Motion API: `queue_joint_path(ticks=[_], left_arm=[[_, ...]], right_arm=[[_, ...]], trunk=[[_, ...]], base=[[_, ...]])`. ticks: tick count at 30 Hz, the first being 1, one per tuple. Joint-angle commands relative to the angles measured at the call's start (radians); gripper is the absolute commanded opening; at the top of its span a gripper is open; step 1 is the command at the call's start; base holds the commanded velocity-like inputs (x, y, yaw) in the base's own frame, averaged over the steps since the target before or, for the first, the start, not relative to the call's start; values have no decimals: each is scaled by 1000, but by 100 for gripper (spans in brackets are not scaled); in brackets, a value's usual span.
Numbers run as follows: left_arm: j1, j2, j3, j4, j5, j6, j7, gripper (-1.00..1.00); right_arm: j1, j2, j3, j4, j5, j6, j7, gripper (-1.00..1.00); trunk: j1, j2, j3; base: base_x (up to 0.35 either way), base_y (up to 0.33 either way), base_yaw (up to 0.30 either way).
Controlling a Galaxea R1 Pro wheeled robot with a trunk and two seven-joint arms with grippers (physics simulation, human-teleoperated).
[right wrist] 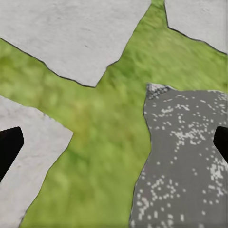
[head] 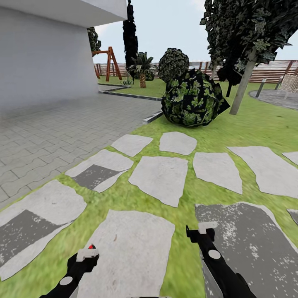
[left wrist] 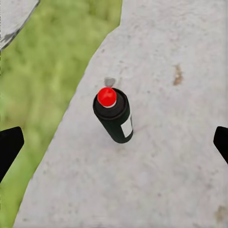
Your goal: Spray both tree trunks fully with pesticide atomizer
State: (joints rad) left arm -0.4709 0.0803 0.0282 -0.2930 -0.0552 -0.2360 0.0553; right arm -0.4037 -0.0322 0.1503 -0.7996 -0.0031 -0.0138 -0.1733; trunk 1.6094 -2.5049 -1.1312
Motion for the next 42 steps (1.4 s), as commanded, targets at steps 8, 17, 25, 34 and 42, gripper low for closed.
queue_joint_path(ticks=[8,17,25,34,42], left_arm=[[0,0,1,-1,0,1,1,100],[0,-1,1,0,0,1,1,100],[0,-1,-1,-1,0,0,0,100],[0,-3,-2,-1,0,-1,0,100],[2,-10,-4,0,-2,-65,-1,100]], right_arm=[[0,0,0,0,0,0,0,100],[0,0,0,0,0,0,0,100],[0,0,-1,-1,0,0,0,100],[0,0,-1,-1,0,0,0,100],[0,0,-1,-1,0,0,0,100]], trunk=[[0,0,0],[0,0,0],[0,0,0],[3,-2,-31],[5,-3,-58]], base=[[118,104,-2],[218,202,0],[31,25,-56],[0,0,-3],[0,0,0]])
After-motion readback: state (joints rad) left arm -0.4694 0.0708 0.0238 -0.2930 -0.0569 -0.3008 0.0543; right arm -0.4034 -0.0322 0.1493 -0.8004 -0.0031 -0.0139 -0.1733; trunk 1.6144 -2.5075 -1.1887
